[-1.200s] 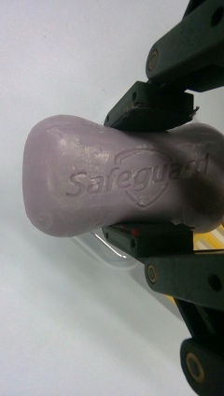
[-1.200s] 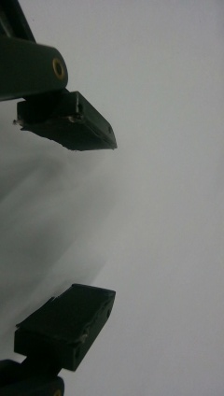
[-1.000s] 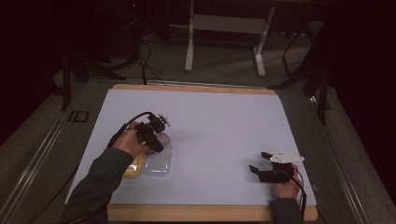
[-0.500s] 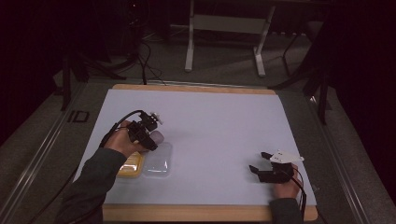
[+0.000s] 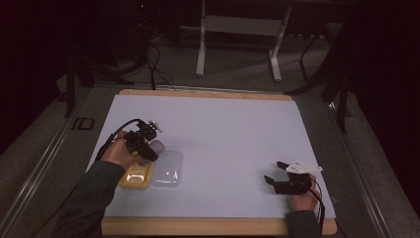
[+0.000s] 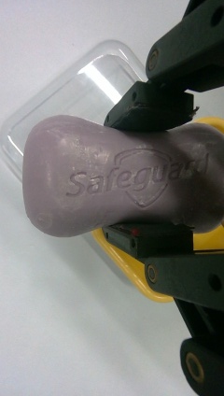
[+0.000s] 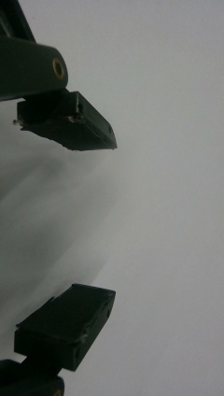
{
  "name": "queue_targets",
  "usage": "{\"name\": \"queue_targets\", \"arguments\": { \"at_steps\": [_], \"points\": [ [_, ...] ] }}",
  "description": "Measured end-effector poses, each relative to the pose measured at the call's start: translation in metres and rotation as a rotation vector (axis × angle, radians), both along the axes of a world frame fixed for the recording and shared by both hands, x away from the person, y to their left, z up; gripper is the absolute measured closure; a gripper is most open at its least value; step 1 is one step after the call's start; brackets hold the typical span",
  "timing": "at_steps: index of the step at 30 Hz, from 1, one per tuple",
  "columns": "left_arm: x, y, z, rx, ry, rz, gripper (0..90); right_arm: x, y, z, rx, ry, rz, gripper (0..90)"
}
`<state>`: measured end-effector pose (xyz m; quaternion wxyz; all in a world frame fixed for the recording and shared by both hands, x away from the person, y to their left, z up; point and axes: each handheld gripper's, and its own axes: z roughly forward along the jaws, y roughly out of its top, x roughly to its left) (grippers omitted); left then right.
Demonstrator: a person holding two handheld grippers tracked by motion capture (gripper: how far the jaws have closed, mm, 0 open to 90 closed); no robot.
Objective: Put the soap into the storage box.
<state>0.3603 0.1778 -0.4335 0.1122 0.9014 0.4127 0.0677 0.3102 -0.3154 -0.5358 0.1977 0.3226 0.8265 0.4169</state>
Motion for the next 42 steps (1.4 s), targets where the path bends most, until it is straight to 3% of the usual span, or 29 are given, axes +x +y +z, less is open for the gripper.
{"name": "queue_targets", "arguments": {
  "at_steps": [14, 20, 27, 42],
  "points": [
    [-0.009, 0.023, -0.012, -0.016, 0.012, 0.069, 49.8, 0.000, 0.001, 0.000, -0.006, -0.002, 0.003, 22.6],
    [-0.015, 0.030, -0.016, 0.000, 0.016, 0.099, 49.8, -0.001, 0.001, 0.000, -0.008, -0.002, 0.002, 22.6],
    [-0.019, 0.041, -0.030, -0.006, 0.032, 0.127, 49.8, -0.001, 0.001, 0.000, -0.008, -0.004, 0.003, 22.6],
    [-0.020, 0.042, -0.047, -0.032, 0.055, 0.177, 49.5, -0.001, 0.001, 0.000, -0.011, -0.004, 0.003, 22.6]
  ]
}}
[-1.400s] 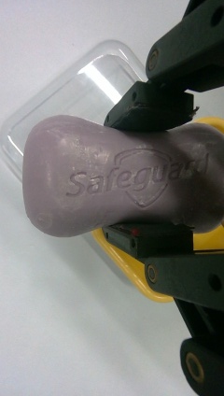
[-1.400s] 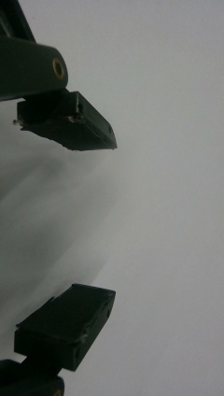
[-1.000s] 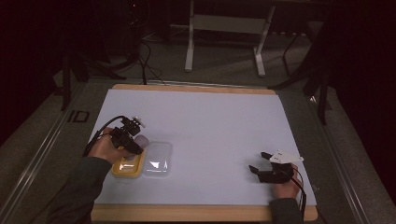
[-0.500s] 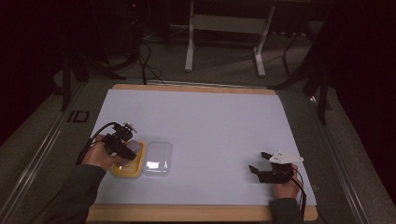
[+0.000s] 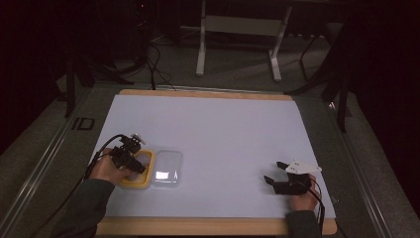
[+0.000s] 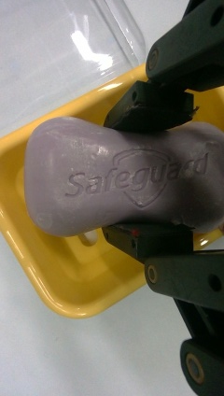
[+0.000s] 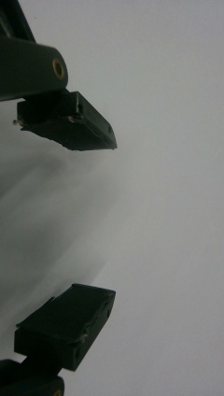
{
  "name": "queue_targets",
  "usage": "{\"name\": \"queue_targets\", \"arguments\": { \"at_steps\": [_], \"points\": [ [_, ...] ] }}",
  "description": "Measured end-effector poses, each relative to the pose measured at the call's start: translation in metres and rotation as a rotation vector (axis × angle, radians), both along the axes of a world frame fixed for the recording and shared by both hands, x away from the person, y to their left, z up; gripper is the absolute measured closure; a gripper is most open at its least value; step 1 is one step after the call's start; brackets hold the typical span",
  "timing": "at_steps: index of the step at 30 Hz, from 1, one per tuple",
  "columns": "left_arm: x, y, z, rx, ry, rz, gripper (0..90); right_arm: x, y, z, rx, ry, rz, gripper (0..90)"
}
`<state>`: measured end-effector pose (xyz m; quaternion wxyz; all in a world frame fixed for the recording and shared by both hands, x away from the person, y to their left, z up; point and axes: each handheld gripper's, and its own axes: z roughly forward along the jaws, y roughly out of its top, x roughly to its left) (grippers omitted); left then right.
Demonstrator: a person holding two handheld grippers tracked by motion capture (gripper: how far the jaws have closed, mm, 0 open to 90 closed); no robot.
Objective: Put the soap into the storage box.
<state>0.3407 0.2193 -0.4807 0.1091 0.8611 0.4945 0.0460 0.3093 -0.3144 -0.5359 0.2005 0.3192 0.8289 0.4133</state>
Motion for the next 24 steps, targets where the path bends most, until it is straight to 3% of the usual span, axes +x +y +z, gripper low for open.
{"name": "queue_targets", "arguments": {
  "at_steps": [5, 8, 11, 24],
  "points": [
    [0.000, -0.001, -0.007, 0.011, 0.015, 0.023, 47.3, 0.000, 0.000, 0.000, -0.001, -0.001, 0.000, 22.6],
    [0.002, 0.002, -0.008, -0.021, 0.046, 0.021, 36.8, 0.000, 0.000, 0.000, -0.004, -0.001, -0.001, 22.6],
    [0.003, 0.005, -0.008, -0.051, 0.057, 0.031, 34.1, 0.000, 0.001, 0.000, -0.003, 0.000, -0.001, 22.6],
    [-0.001, 0.007, 0.002, -0.045, -0.025, 0.011, 29.4, 0.000, 0.001, 0.000, -0.005, 0.000, 0.000, 22.6]
  ]
}}
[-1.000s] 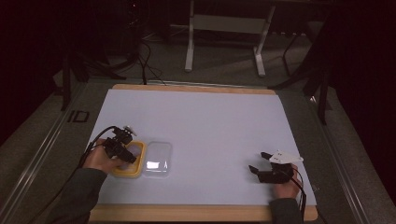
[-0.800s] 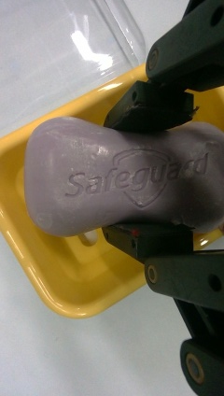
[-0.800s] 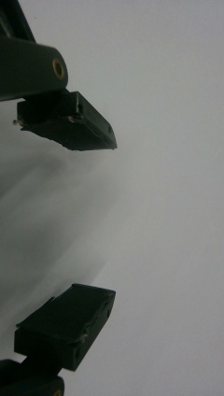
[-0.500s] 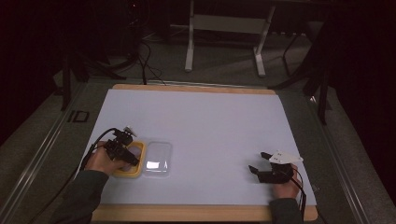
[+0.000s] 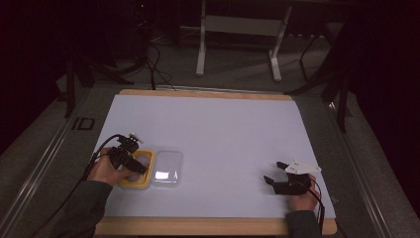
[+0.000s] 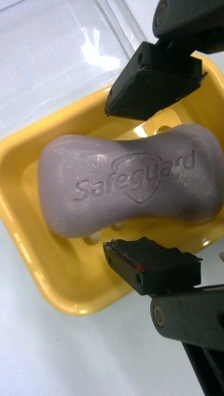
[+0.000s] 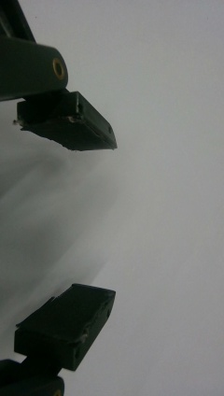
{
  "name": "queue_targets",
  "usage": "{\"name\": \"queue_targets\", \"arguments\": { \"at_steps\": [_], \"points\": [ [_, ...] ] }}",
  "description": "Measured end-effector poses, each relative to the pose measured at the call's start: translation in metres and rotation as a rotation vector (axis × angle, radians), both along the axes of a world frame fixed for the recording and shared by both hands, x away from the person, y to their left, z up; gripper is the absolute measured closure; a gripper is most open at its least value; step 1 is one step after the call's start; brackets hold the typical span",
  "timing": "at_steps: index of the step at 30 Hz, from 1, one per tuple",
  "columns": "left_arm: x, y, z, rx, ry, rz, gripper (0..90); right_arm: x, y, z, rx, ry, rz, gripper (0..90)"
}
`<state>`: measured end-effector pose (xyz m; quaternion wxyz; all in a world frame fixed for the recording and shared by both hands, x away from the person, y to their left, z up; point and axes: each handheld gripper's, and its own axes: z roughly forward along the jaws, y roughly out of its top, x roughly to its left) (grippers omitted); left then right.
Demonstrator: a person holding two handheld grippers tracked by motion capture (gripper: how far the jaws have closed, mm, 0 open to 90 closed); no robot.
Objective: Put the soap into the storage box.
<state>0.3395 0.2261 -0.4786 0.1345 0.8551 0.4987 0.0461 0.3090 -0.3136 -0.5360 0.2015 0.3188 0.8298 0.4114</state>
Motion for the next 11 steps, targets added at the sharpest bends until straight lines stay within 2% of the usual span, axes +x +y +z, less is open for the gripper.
{"name": "queue_targets", "arguments": {
  "at_steps": [3, 11],
  "points": [
    [-0.001, 0.001, 0.005, -0.002, -0.024, 0.003, 29.2, 0.000, 0.000, 0.000, 0.000, 0.001, -0.001, 22.6],
    [-0.006, -0.003, 0.024, -0.017, -0.127, -0.008, 29.0, 0.000, 0.000, 0.000, 0.000, 0.001, -0.001, 22.6]
  ]
}}
